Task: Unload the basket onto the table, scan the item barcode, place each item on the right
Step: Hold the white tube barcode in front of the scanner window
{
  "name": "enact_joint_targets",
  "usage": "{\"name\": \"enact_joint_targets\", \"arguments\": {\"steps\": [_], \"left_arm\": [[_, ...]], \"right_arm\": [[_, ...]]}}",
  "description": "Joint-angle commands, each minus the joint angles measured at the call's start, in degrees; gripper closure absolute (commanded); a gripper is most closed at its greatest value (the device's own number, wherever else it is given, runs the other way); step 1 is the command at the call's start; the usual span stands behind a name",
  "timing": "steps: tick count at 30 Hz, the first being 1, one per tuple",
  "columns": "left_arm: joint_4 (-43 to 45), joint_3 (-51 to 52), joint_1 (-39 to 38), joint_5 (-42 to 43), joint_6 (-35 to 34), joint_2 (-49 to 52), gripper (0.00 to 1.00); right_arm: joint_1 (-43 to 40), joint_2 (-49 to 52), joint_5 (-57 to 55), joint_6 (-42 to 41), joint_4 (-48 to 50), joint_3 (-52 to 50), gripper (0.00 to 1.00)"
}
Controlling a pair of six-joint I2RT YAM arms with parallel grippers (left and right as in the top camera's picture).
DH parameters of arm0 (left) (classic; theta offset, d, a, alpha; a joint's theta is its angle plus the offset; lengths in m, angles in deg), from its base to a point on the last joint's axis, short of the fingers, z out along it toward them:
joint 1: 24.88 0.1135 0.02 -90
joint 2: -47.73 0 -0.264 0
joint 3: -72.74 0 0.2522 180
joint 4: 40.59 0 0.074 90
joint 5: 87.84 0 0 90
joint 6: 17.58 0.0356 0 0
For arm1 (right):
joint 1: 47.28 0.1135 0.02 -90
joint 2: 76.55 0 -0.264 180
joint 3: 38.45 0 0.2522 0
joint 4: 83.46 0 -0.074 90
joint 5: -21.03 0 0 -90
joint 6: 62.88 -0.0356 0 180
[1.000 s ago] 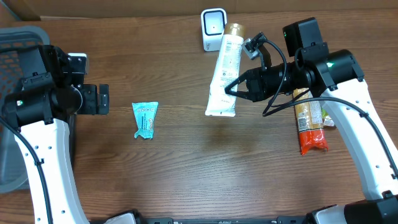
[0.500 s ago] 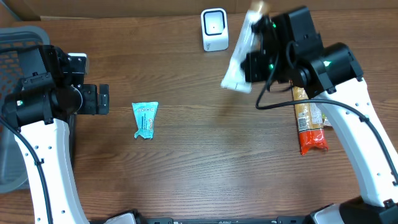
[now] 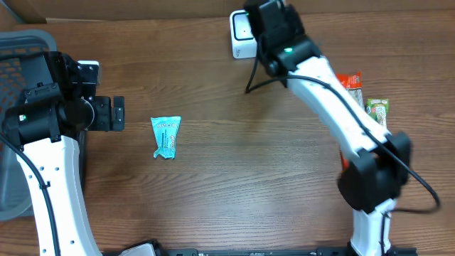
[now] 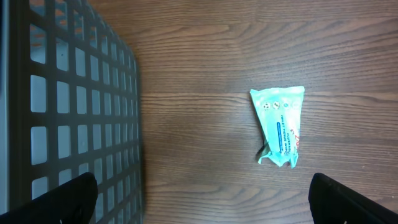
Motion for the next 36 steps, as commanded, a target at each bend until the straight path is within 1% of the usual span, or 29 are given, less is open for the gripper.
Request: {"name": "enact_joint_targets", "arguments": {"steps": [1, 5, 9, 14, 22, 27, 36], "left_arm": [[0.04, -0.31, 0.20, 0.46, 0.87, -0.37, 0.00], [0.04, -0.31, 0.22, 0.46, 0.87, -0.37, 0.00], [0.04, -0.31, 0.22, 0.46, 0.87, -0.37, 0.00], [0.04, -0.31, 0.20, 0.46, 0.87, -0.37, 0.00], [0.04, -0.31, 0.22, 0.48, 0.87, -0.37, 0.00], [0.04, -0.31, 0.22, 0.46, 0.87, -0.37, 0.01], [0.04, -0.31, 0.22, 0.46, 0.87, -0.37, 0.00]], "right_arm": [[-0.04, 1.88, -5.09, 22.82, 7.34, 1.05, 0.96], [-0.74, 6.36, -5.07, 32.72, 15.72, 1.05, 0.96], [-2.03, 10.71, -5.05, 36.94, 21.68, 1.03, 0.96], [-3.78, 13.53, -4.35, 36.87, 22.27, 1.03, 0.96], [-4.13, 14.78, -2.51, 36.44, 22.45, 1.03, 0.96], [-3.52, 14.95, 1.75, 36.28, 18.69, 1.01, 0.96], [-3.28, 15.06, 1.97, 36.26, 18.67, 0.98, 0.96]]}}
